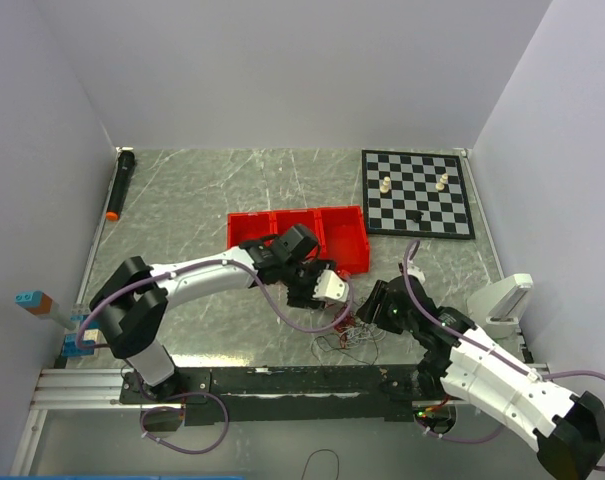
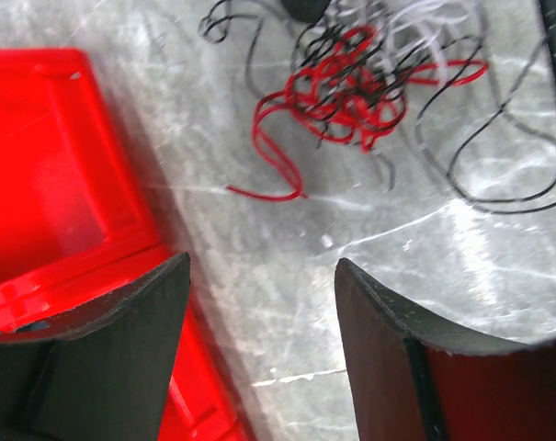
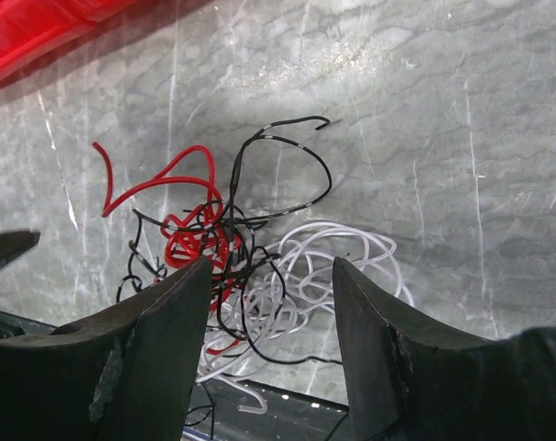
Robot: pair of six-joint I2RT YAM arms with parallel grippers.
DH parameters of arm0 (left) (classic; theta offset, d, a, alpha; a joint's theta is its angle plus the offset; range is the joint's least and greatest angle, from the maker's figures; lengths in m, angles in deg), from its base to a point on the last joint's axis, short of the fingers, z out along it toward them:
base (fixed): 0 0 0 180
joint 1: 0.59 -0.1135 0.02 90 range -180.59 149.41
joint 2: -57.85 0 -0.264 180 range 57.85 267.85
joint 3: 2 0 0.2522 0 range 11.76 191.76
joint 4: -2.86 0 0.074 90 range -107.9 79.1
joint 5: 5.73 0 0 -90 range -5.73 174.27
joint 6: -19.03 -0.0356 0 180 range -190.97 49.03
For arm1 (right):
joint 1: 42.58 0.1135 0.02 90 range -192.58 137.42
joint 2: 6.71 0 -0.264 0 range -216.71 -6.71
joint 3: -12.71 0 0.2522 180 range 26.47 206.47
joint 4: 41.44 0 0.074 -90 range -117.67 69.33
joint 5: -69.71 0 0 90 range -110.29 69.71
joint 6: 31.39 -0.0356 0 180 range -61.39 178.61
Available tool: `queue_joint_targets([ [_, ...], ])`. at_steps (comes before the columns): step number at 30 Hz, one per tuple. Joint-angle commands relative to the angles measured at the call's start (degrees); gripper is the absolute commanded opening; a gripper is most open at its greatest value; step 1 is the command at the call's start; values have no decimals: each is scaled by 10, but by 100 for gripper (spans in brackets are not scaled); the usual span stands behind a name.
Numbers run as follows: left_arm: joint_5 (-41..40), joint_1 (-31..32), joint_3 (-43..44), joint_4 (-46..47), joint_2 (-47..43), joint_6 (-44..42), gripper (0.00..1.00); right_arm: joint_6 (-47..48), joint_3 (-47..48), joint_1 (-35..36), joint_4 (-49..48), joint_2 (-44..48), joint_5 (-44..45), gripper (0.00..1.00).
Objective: Untangle the cables
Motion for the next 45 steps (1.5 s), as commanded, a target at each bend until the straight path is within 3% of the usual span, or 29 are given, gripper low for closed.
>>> queue_joint_targets([
  [1, 42, 24, 3, 20, -2, 27, 69, 4, 16, -3, -12, -4, 5, 62],
  [7, 40, 37, 23, 55, 48, 88, 68, 6, 16, -2, -13, 0, 6, 61],
  [12, 37, 41, 39, 65, 73, 96, 60, 7, 15, -3, -16, 0, 5, 61],
  [15, 23, 42, 34, 83, 87, 88, 49, 8, 14, -3, -18, 3, 6, 60],
  [17, 1, 43, 17, 112, 86, 86, 31, 8, 13, -3, -18, 7, 5, 60],
  [19, -18, 42, 10, 128, 85, 93, 20, 7, 10, -3, -20, 10, 3, 59],
  [25, -59, 42, -9, 174, 62, 119, 1, 5, 3, -3, -35, 1, -5, 57],
  [33, -114, 33, -16, 40, -78, 115, 1, 16, -12, -3, -71, -40, -15, 46],
  [41, -115, 28, 25, -58, -240, 117, 1, 22, -17, -2, -87, -93, -23, 22],
  [45, -109, 28, 81, -93, -272, 148, 1, 29, -23, 0, -93, -103, -23, 13],
])
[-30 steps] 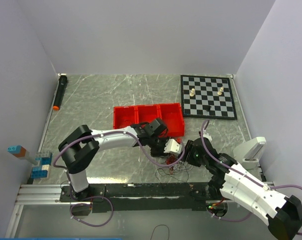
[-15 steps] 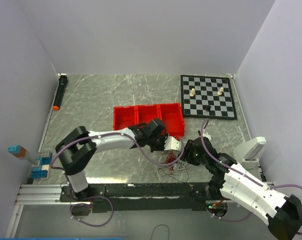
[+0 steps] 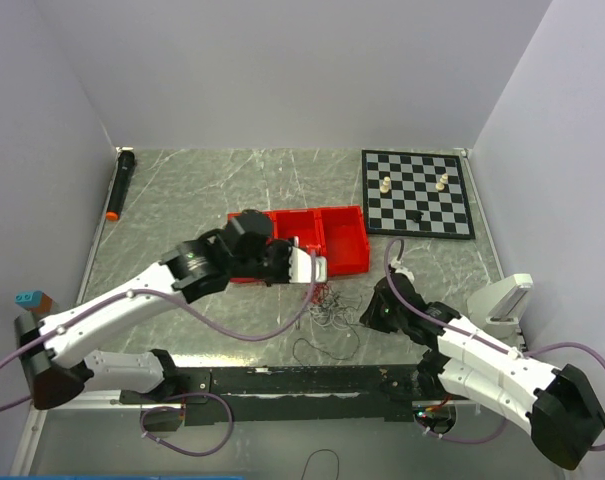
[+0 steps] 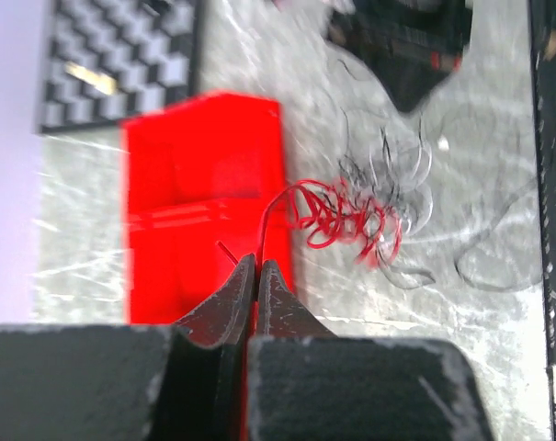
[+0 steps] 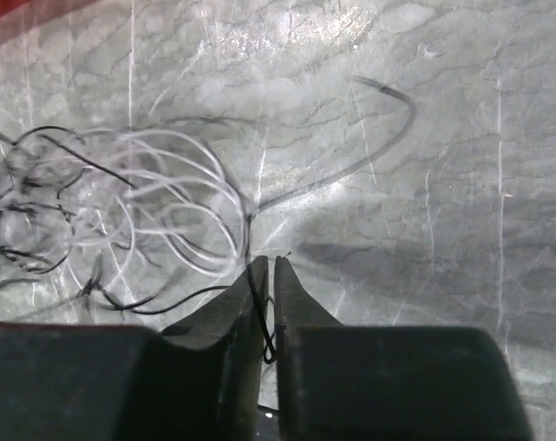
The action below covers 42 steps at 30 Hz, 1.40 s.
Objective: Untangle the cables
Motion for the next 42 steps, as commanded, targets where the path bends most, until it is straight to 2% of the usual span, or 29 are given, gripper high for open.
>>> queue_joint_targets([
  [1, 7, 0, 67, -49, -34, 39, 1, 10, -7, 0, -21, -15, 0, 8],
  [3, 17, 1, 82, -52, -49, 35, 1, 15, -3, 3, -18, -29, 4, 0],
  [7, 7, 5, 121, -43, -77, 17, 1, 23, 9, 13, 8, -36, 23, 0],
  [12, 11, 14, 224, -60, -74, 21, 1, 25, 14, 15, 28, -25, 23, 0],
  [16, 24, 23, 260, -72, -74, 32, 1, 36, 58, 24, 53, 10, 39, 0],
  [17, 23, 25, 255, -72, -77, 32, 1, 43, 75, 24, 58, 31, 45, 2],
  [19, 18, 27, 239, -70, -86, 31, 1, 68, 108, 25, 58, 67, 55, 17],
  [23, 10, 31, 225, -60, -98, 25, 1, 108, 170, 24, 56, 99, 60, 36],
  [27, 6, 33, 246, -66, -90, 10, 1, 175, 173, 31, -51, 117, -18, 59],
  [29, 5, 33, 257, -70, -85, 3, 1, 205, 161, 43, -102, 111, -72, 66],
  [35, -5, 36, 273, -70, -82, -9, 1, 304, 116, 120, -233, 95, -144, 80],
  [42, -9, 37, 272, -68, -82, -18, 1, 347, 85, 161, -339, 77, -170, 84],
])
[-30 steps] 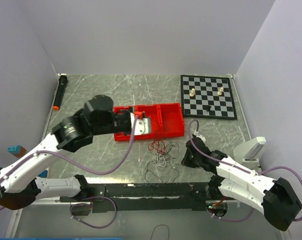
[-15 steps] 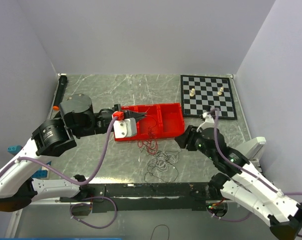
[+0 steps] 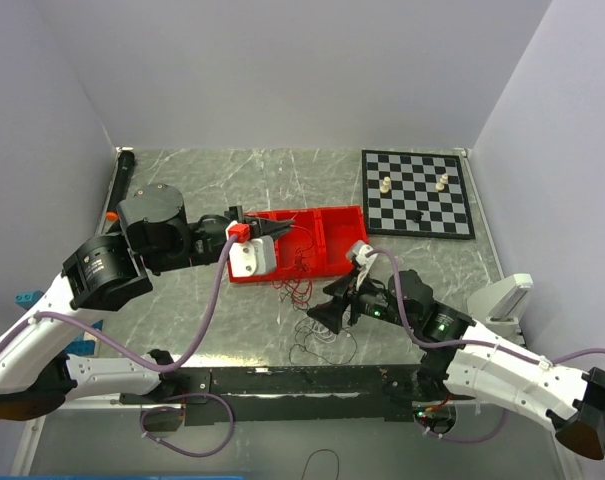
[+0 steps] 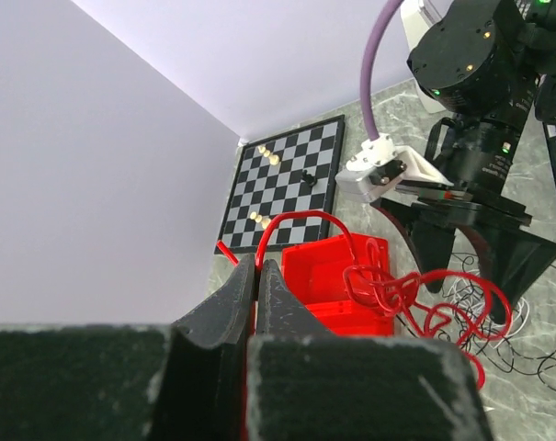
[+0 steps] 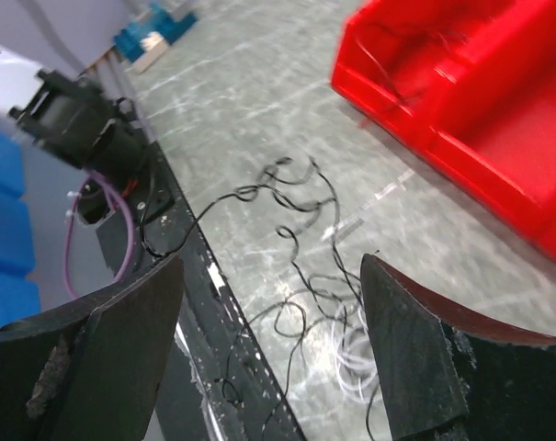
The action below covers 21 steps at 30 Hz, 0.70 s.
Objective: Untangle the cables
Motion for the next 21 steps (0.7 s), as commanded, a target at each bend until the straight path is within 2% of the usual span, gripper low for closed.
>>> queue_joint_targets([
  [1, -8, 5, 18, 10, 0, -10, 1, 50, 1, 14, -123, -13, -27, 85],
  [7, -9, 8, 19, 5, 2, -16, 1, 70, 23, 16, -165, -53, -44, 85],
  [13, -20, 9, 12, 4, -2, -29, 1, 81, 36, 25, -144, -67, -86, 84],
  [16, -19, 9, 8, 9, -3, -30, 1, 73, 21, 33, -151, -55, -52, 84],
  [19, -14, 10, 5, 14, -2, -24, 1, 60, 31, 33, -162, -79, -21, 79],
  [20, -15, 11, 7, 16, -1, -23, 1, 51, 41, 33, -158, -95, -13, 74],
  [21, -16, 12, 10, 16, 1, -23, 1, 46, 52, 33, -151, -108, -10, 66],
])
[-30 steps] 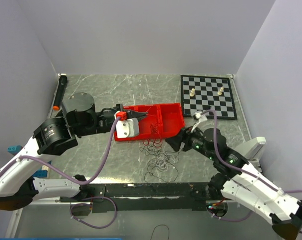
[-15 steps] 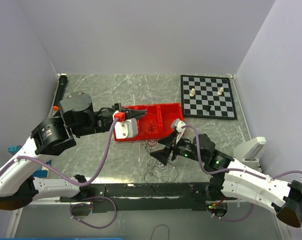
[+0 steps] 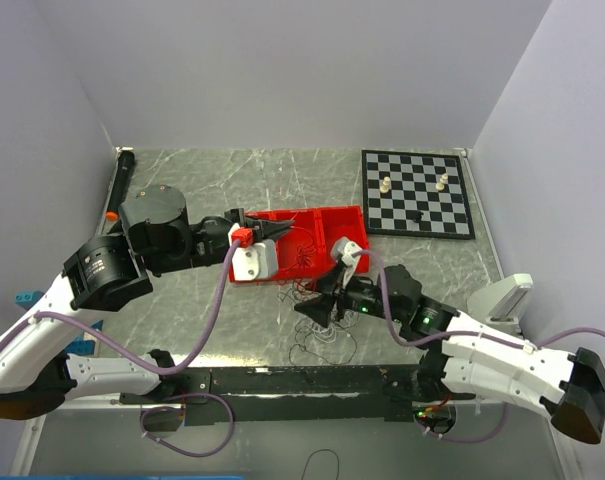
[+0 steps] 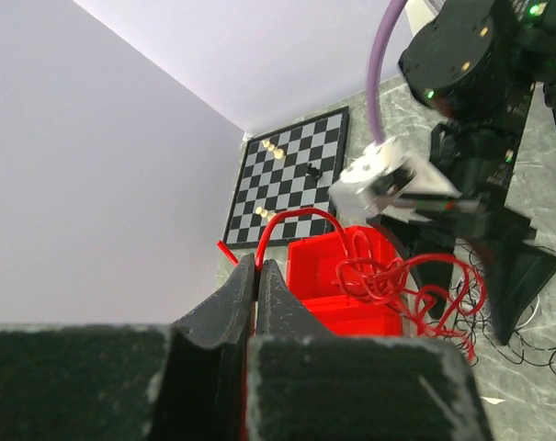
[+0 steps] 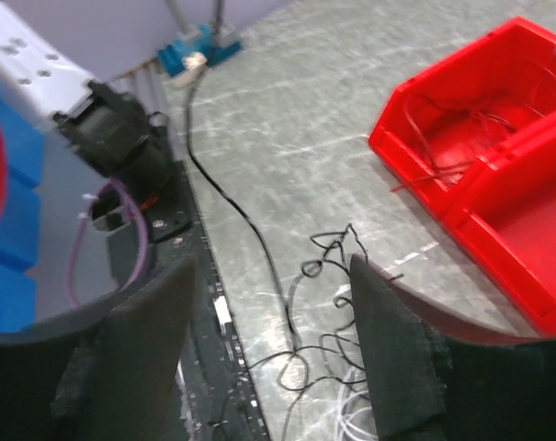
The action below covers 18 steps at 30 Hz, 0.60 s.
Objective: Untangle the cables
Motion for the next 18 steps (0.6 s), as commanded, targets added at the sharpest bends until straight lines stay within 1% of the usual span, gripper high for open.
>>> queue_joint_targets([
  [1, -6, 7, 15, 25, 2, -2, 1, -22, 49, 4, -17, -51, 35, 53],
  [2, -12, 7, 21, 31, 5, 1, 1, -31, 51, 4, -11, -60, 42, 36],
  [4, -21, 7, 32, 41, 6, 2, 1, -48, 45, 4, -7, -71, 60, 6],
  [5, -26, 7, 34, 49, 7, 0, 1, -58, 36, 4, -7, -72, 67, 0],
  [8, -51, 7, 23, 112, -2, -12, 1, -82, 5, 4, 0, -64, 87, 0],
  [10, -76, 7, 0, 189, -15, -24, 1, -104, -8, 4, 31, -58, 113, 0],
  [13, -125, 7, -39, 328, -28, -60, 1, -140, -38, 4, 72, -45, 136, 0],
  [14, -125, 7, -45, 368, -27, -72, 1, -156, -50, 4, 80, -40, 144, 0],
  [15, -148, 7, -45, 401, -23, -80, 1, -173, -60, 5, 91, -37, 150, 0],
  [18, -170, 7, -28, 462, -6, -92, 1, -208, -81, 5, 134, -29, 164, 0],
])
